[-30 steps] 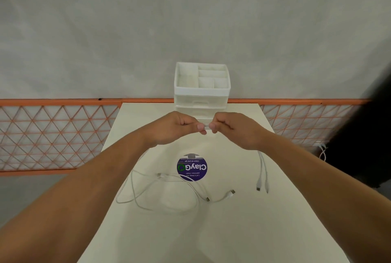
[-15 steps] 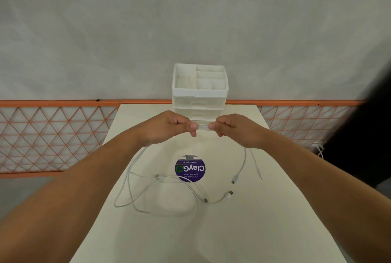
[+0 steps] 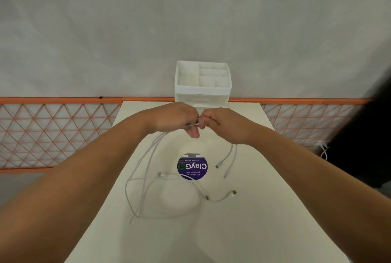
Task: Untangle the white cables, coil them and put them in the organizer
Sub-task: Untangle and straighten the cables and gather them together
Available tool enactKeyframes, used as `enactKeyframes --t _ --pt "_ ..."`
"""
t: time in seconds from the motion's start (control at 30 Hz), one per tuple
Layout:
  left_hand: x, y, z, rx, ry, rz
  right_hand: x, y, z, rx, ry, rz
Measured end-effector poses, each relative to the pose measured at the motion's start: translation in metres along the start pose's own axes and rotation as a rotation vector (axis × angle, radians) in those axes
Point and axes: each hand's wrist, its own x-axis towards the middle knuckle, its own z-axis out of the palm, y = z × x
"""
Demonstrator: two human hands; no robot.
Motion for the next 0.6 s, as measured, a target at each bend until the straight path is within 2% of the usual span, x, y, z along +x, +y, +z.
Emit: enactKeyframes --t 0.13,0.27,0.4,0.5,0.6 --pt "0.004 0.008 0.007 0.07 0.084 0.008 0.005 -0.001 0.0 0.096 0.039 0.039" --pt "-0.003 -0.012 0.005 0.035 0.076 0.019 -0.007 0.017 -0.007 0.281 -0.025 0.143" --pt "-0.009 -0.034 0.009 -0.048 0.107 0.037 -0.011 0.029 0.001 0.127 -0.092 0.093" --pt "-0.015 -0.036 0.014 -0.086 0.157 0.057 -0.013 0.036 0.015 0.004 0.032 0.086" --pt "-0.02 -0.041 0.013 -0.093 0.198 0.059 -0.02 0.043 0.019 0.043 0.093 0.134"
